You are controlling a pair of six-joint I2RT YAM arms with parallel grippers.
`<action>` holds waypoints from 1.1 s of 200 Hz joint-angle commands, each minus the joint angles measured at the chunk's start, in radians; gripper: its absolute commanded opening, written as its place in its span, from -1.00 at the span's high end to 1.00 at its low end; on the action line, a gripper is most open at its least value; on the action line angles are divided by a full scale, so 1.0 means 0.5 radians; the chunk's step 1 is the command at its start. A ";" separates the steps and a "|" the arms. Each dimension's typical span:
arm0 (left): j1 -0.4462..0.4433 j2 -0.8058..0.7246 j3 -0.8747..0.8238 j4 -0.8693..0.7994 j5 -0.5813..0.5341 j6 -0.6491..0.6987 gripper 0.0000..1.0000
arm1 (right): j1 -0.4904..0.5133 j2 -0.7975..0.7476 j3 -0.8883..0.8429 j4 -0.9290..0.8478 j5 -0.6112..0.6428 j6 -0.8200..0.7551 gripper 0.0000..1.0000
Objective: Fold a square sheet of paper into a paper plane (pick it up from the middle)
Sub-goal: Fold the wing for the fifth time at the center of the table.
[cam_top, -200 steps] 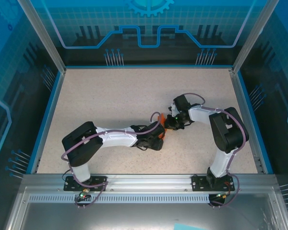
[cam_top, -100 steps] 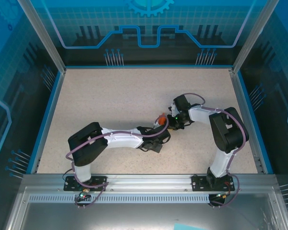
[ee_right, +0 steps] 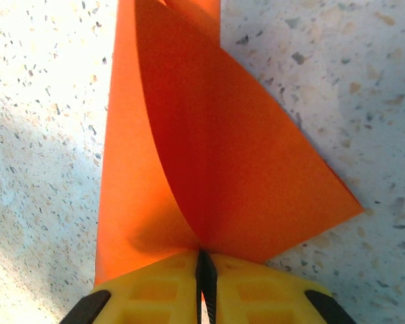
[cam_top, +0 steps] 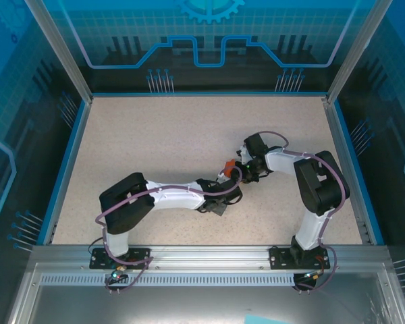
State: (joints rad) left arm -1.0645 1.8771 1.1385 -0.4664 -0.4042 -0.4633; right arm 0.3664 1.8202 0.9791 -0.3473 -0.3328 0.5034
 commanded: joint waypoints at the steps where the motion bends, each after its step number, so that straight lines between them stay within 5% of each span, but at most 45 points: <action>1: -0.031 0.033 0.016 -0.180 -0.045 0.082 0.85 | -0.006 0.182 -0.120 -0.095 0.262 -0.040 0.73; 46: -0.037 -0.010 0.033 -0.159 0.019 0.186 0.47 | -0.006 0.179 -0.130 -0.094 0.258 -0.043 0.73; 93: 0.029 -0.225 0.023 -0.027 0.484 0.178 0.25 | -0.006 0.182 -0.141 -0.076 0.245 -0.040 0.73; 111: 0.123 -0.279 0.027 -0.006 0.674 0.117 0.25 | -0.005 0.178 -0.151 -0.070 0.239 -0.037 0.73; 149: 0.295 -0.342 -0.004 0.099 0.693 0.014 0.29 | -0.006 0.173 -0.166 -0.054 0.221 -0.036 0.73; 220: 0.362 -0.146 -0.023 0.262 0.708 -0.028 0.76 | -0.006 0.170 -0.160 -0.054 0.204 -0.045 0.73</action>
State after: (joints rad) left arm -0.8852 1.7603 1.1400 -0.3569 -0.0841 -0.4675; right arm 0.3611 1.8172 0.9611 -0.3199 -0.3504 0.5034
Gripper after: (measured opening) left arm 0.151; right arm 0.134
